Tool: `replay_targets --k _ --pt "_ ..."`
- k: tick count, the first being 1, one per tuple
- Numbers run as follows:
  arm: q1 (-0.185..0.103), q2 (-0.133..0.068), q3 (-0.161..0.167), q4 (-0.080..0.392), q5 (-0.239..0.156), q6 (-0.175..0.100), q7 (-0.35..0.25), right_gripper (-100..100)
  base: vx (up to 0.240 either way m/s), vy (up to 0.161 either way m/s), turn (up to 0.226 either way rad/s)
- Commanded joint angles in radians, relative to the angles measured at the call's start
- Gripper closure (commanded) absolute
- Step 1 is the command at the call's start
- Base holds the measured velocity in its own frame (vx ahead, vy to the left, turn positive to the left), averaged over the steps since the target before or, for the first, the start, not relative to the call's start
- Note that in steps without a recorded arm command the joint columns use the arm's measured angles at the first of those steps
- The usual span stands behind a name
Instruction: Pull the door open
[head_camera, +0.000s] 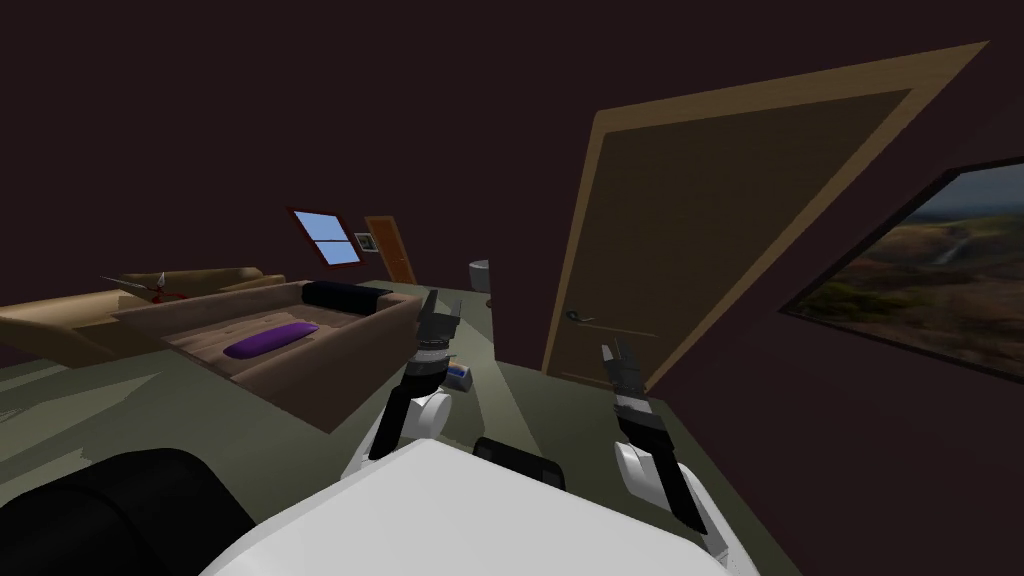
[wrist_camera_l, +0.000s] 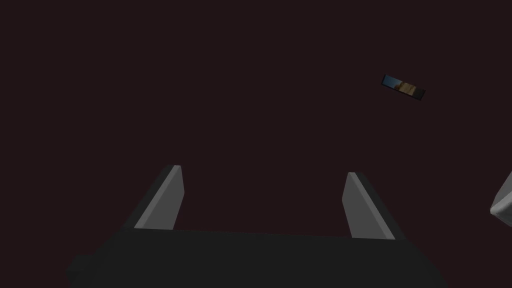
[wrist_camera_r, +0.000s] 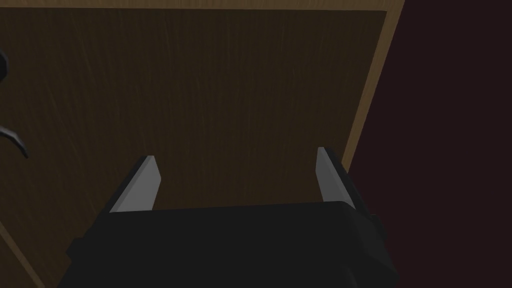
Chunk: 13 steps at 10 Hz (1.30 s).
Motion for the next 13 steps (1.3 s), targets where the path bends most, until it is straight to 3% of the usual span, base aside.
replay_targets --k 1,8,13 --pt "-0.015 -0.007 -0.005 0.050 -0.004 0.000 -0.001 -100 0.097 -0.029 0.055" --pt "-0.051 -0.029 -0.018 0.201 -0.016 -0.007 -0.006 -100 0.065 -0.016 0.037" --pt "-0.094 -0.054 -0.035 0.363 -0.031 -0.014 -0.011 -100 0.081 -0.025 0.054"
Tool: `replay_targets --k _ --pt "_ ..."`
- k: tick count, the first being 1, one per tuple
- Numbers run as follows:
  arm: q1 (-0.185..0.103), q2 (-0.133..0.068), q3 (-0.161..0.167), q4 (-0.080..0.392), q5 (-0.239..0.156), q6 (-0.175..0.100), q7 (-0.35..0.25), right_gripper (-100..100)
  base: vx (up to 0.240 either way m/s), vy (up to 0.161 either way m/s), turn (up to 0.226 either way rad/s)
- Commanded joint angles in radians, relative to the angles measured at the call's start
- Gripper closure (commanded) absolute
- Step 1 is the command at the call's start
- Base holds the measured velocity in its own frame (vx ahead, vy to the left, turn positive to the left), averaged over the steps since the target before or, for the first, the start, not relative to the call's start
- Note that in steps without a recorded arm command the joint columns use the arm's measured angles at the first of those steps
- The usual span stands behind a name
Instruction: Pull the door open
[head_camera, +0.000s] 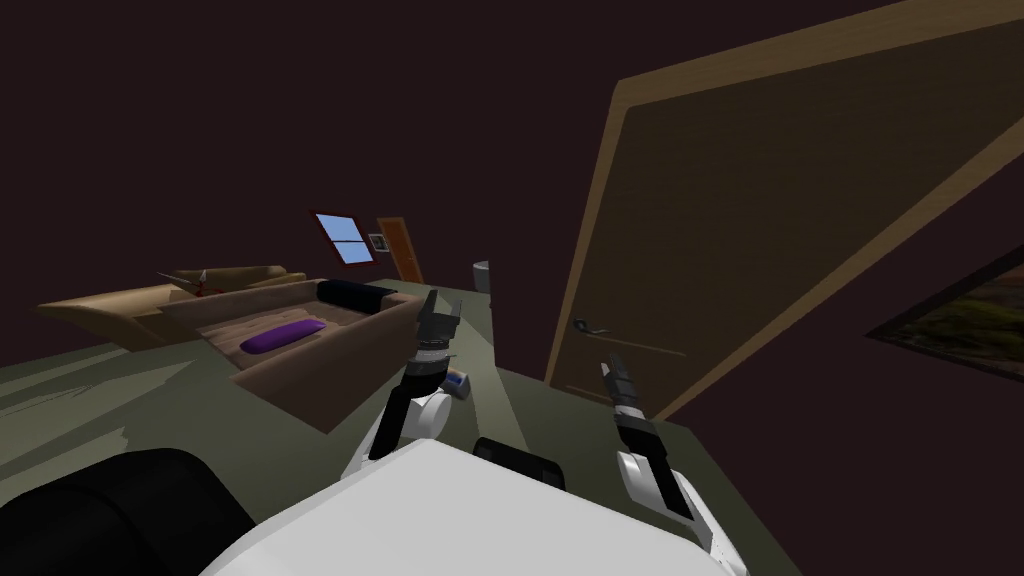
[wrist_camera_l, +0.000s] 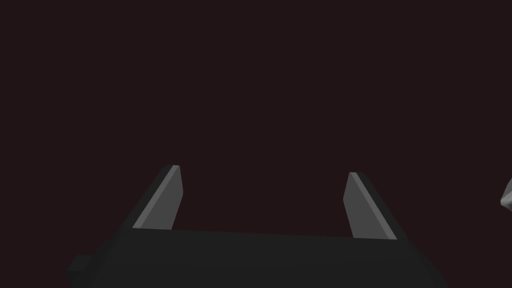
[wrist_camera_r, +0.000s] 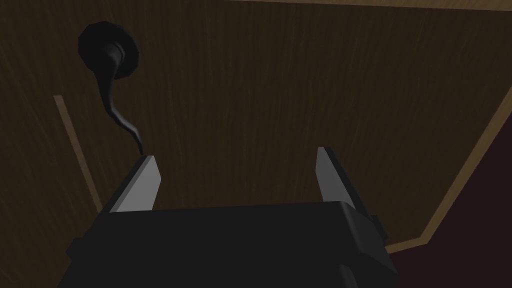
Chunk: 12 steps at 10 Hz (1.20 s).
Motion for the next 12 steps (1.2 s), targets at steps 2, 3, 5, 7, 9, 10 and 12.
replay_targets --k 2,3,5,7,9,10,12 --pt "-0.008 -0.008 -0.005 0.055 -0.005 -0.003 -0.003 -100 0.085 -0.022 0.032" --pt "-0.015 -0.013 -0.008 0.084 -0.007 -0.005 -0.004 -100 0.054 -0.022 0.032" --pt "-0.030 -0.021 -0.013 0.143 -0.012 -0.007 -0.006 -100 0.079 -0.025 0.053" --pt "-0.044 -0.029 -0.019 0.196 -0.017 -0.010 -0.007 -100 0.102 -0.024 0.037" --pt "-0.056 -0.036 -0.023 0.246 -0.021 -0.012 -0.009 -100 0.093 -0.035 0.047" --pt "-0.066 -0.042 -0.027 0.286 -0.024 -0.014 -0.010 -100 0.124 -0.040 0.069" --pt "-0.076 -0.047 -0.031 0.322 -0.028 -0.015 -0.012 -100 0.118 -0.032 0.031"
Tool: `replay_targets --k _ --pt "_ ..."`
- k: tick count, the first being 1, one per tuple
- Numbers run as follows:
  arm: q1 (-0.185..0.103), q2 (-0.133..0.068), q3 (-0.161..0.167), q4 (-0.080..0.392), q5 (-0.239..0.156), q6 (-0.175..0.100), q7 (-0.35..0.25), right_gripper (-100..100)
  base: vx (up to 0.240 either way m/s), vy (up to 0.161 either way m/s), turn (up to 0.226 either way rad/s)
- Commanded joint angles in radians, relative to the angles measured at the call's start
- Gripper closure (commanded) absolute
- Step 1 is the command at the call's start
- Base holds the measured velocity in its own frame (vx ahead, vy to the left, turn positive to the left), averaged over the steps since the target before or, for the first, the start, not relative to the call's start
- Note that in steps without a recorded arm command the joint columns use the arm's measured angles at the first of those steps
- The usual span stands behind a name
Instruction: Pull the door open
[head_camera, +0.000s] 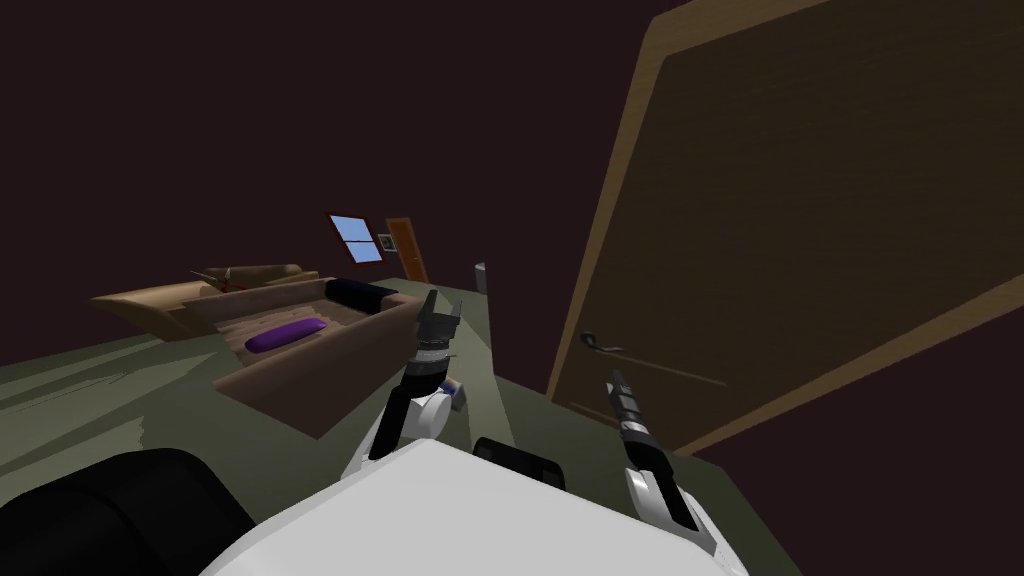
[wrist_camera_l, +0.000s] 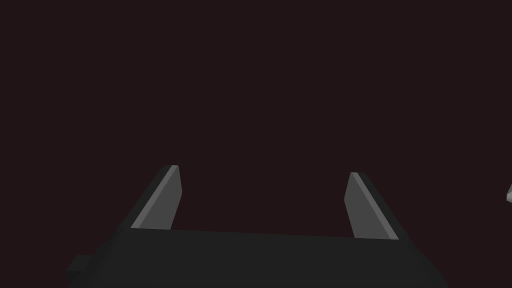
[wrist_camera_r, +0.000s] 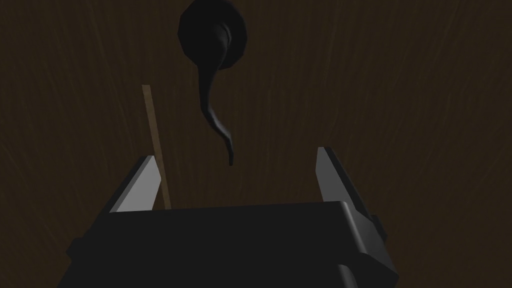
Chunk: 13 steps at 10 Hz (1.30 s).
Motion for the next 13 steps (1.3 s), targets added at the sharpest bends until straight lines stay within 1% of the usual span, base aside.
replay_targets --k 1,3,4,5,7,8,9,11,13 --pt "-0.007 -0.008 -0.004 0.037 -0.004 -0.002 -0.003 -100 0.115 -0.038 0.039" --pt "-0.016 -0.012 -0.007 0.070 -0.007 -0.003 -0.004 -100 0.104 -0.019 0.032" --pt "-0.011 -0.012 -0.005 0.058 -0.006 -0.004 -0.005 -100 0.047 -0.014 0.007" --pt "-0.011 -0.033 -0.023 0.086 -0.017 -0.019 -0.018 -100 0.166 0.005 0.167" --pt "-0.010 -0.046 -0.034 0.102 -0.023 -0.029 -0.026 -100 0.183 0.029 0.110" --pt "-0.010 -0.060 -0.045 0.120 -0.031 -0.039 -0.035 -100 0.148 0.033 0.137" --pt "-0.010 -0.060 -0.045 0.120 -0.031 -0.039 -0.035 -100 0.098 0.012 0.060" --pt "-0.008 -0.087 -0.069 0.155 -0.045 -0.059 -0.053 -100 0.111 0.009 0.159" --pt "-0.008 -0.107 -0.085 0.180 -0.056 -0.074 -0.065 -100 0.174 -0.040 0.101"
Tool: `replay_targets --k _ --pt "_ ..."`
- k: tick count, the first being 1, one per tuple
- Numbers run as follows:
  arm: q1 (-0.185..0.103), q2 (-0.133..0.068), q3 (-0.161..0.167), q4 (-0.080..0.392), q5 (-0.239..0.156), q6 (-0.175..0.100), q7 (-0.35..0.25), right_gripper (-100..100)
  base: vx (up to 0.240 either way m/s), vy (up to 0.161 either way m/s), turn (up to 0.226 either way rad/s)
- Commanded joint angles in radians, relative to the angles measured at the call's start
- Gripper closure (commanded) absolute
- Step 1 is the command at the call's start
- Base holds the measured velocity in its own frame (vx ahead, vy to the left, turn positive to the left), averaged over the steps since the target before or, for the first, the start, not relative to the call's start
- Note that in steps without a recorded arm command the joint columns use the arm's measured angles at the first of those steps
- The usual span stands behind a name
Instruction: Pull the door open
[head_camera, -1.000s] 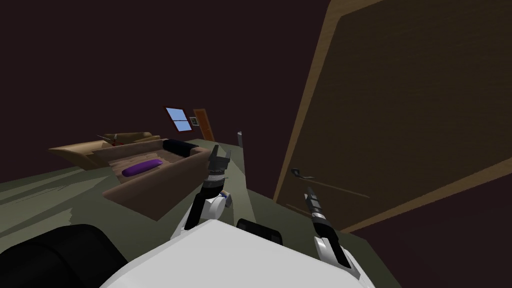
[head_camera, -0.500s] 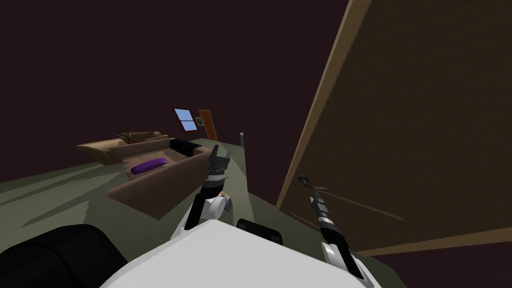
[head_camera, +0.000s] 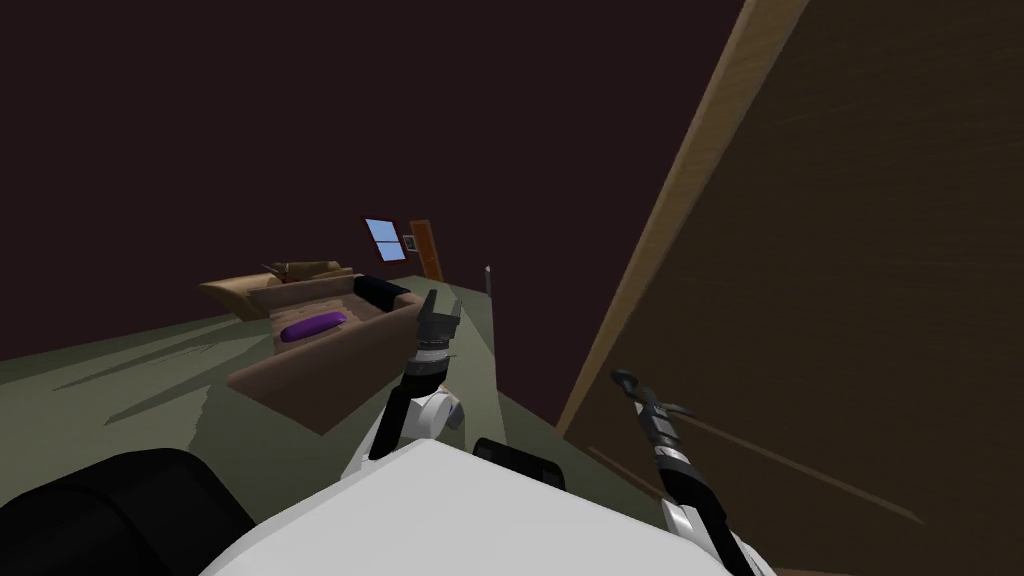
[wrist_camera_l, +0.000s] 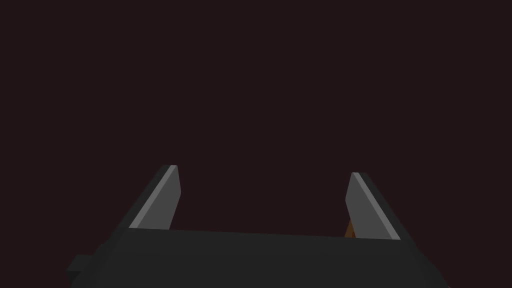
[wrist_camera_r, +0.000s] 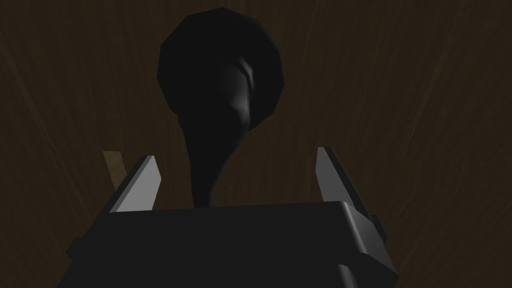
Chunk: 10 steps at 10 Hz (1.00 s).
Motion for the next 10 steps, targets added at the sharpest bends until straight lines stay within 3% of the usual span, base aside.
replay_targets --k 1,2,3,8,10 --pt "-0.015 -0.011 -0.005 0.038 -0.004 -0.018 -0.006 -100 0.139 -0.013 0.033" --pt "-0.009 -0.006 -0.004 0.022 -0.002 -0.008 -0.002 -100 0.048 -0.001 0.003" --pt "-0.009 -0.006 -0.004 0.022 -0.002 -0.008 -0.002 100 0.000 0.000 0.000" --pt "-0.009 -0.006 -0.004 0.022 -0.002 -0.008 -0.002 100 -0.009 -0.001 0.002" --pt "0.007 -0.020 0.011 0.021 0.003 -0.025 -0.023 100 -0.140 -0.026 0.120"
